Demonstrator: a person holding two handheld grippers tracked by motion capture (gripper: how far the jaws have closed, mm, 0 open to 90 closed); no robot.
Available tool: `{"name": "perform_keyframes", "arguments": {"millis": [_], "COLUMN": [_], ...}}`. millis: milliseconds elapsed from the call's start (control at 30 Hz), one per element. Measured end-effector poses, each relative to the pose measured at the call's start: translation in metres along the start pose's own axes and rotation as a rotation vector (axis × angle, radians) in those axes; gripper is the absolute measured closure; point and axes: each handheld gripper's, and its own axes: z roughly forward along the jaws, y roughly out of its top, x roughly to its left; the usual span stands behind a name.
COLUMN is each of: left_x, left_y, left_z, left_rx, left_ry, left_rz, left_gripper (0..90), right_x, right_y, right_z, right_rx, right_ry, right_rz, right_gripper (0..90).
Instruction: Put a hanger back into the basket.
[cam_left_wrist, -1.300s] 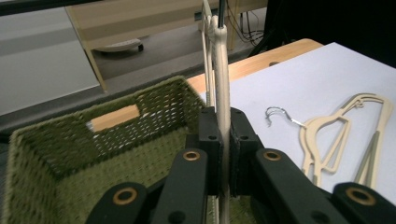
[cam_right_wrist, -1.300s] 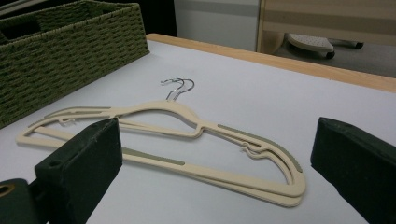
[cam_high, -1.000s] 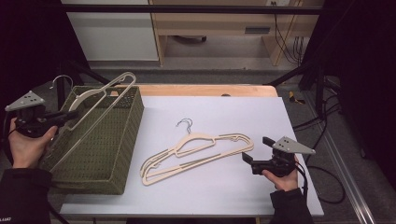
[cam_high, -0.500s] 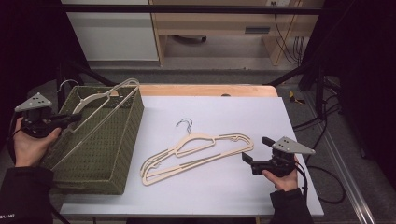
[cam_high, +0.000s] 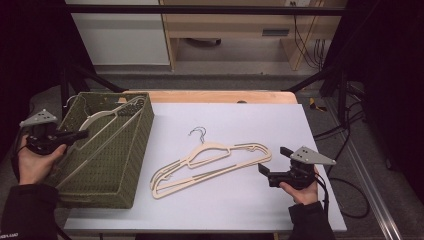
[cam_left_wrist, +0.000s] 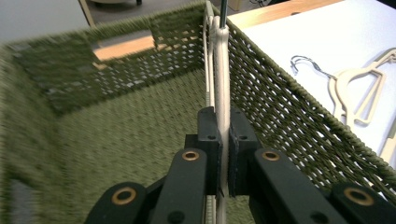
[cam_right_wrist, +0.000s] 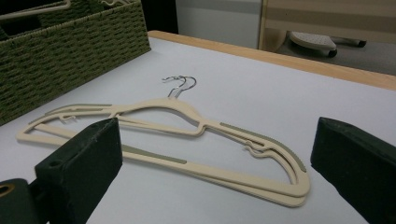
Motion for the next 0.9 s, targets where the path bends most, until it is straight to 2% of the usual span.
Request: {"name": "perform_keyframes", "arguments": {"millis": [100, 200, 233, 300, 367, 467, 533, 567, 633, 733, 767, 833, 900], "left_x": [-0.001, 0.003, 0.003, 0.006, 0.006, 0.008, 0.011, 0.015, 0.018, 0.02, 0.022, 0.023, 0.027], "left_y": [-0.012, -0.019, -0.019, -0.024, -0.026, -0.027, -0.028, -0.029, -0.03, -0.031, -0.031, -0.031, -0.032], "left_z": [0.012, 0.014, 0.014, 0.022, 0.029, 0.03, 0.03, 0.032, 0.032, 0.036, 0.036, 0.036, 0.038], "left_rx": [0.014, 0.003, 0.003, 0.04, 0.069, 0.062, 0.076, 0.091, 0.093, 0.141, 0.141, 0.141, 0.154], "left_ry": [-0.001, -0.011, -0.011, -0.012, -0.008, -0.005, -0.003, 0.015, 0.024, 0.069, 0.087, 0.095, 0.144], "left_rz": [-0.034, -0.071, -0.071, -0.084, -0.075, -0.103, -0.11, -0.127, -0.143, -0.148, -0.153, -0.165, -0.183], "left_gripper": [85.6, 85.3, 85.2, 85.0, 84.7, 84.6, 84.4, 84.2, 83.9, 82.9, 82.4, 81.9, 81.3], "right_x": [0.0, 0.0, 0.0, 0.0, 0.0, 0.0, 0.0, 0.0, 0.0, 0.001, 0.001, 0.001, 0.001], "right_y": [0.0, 0.0, 0.0, 0.0, 0.0, 0.0, 0.0, 0.0, 0.0, 0.0, 0.0, 0.0, 0.0], "right_z": [0.0, 0.0, 0.0, 0.0, 0.0, 0.0, 0.0, 0.0, 0.0, 0.001, 0.001, 0.001, 0.001], "right_rx": [0.0, 0.001, 0.001, 0.001, 0.008, 0.008, 0.008, 0.008, 0.008, 0.004, 0.004, 0.005, 0.006], "right_ry": [-0.001, 0.0, 0.0, 0.0, 0.007, 0.006, 0.005, 0.007, 0.007, 0.005, 0.006, 0.005, 0.005], "right_rz": [0.0, 0.0, 0.0, -0.003, -0.01, -0.011, -0.009, -0.009, -0.01, -0.005, -0.003, -0.003, -0.007], "right_gripper": [2.8, 2.8, 2.8, 2.8, 2.8, 2.8, 2.9, 2.9, 2.9, 2.9, 2.9, 3.0, 3.0]}}
